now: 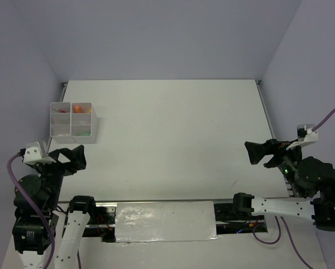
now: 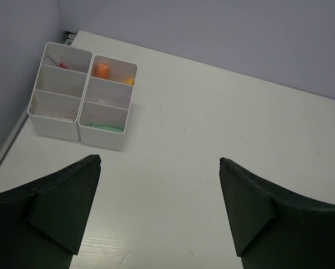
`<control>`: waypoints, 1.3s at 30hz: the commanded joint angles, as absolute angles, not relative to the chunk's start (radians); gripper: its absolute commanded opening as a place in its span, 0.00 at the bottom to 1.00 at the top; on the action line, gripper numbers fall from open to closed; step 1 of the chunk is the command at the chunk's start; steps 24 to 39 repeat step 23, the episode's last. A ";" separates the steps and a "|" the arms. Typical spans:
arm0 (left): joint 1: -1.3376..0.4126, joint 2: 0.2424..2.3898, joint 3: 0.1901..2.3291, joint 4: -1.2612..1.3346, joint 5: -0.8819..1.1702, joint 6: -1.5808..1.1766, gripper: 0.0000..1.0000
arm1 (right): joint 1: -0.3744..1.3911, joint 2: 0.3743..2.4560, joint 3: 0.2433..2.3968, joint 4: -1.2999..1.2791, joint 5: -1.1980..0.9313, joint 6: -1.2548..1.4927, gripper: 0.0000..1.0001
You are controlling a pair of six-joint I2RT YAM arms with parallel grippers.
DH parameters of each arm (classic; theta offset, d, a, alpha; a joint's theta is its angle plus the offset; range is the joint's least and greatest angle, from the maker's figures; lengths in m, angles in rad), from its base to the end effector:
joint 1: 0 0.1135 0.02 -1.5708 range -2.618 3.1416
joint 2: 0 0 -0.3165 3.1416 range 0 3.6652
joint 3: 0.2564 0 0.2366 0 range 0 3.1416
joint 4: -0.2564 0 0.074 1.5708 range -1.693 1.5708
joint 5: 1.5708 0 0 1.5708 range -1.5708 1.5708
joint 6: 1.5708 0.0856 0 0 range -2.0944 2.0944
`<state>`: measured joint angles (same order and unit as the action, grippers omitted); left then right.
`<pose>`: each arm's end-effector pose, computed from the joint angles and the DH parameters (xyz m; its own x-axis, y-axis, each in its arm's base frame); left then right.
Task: Sort the stationery into containers
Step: Reset both arms
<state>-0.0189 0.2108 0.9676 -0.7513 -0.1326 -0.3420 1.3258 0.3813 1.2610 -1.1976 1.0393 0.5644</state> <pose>-0.0052 0.0114 0.3814 0.0432 -0.3333 -0.9418 -0.1050 0.9360 -0.3360 0.0564 -0.0787 0.4092 -0.2208 0.2345 -0.9467 -0.2071 0.9373 0.2804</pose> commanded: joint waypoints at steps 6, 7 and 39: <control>-0.025 0.195 0.965 -0.709 -0.143 -0.333 0.99 | 1.324 0.364 1.256 -1.186 1.065 0.554 1.00; -0.025 0.193 0.965 -0.710 -0.143 -0.334 0.99 | 1.324 0.364 1.252 -1.184 1.063 0.554 1.00; -0.023 0.189 0.963 -0.707 -0.135 -0.331 1.00 | 1.324 0.388 1.243 -1.184 1.074 0.551 1.00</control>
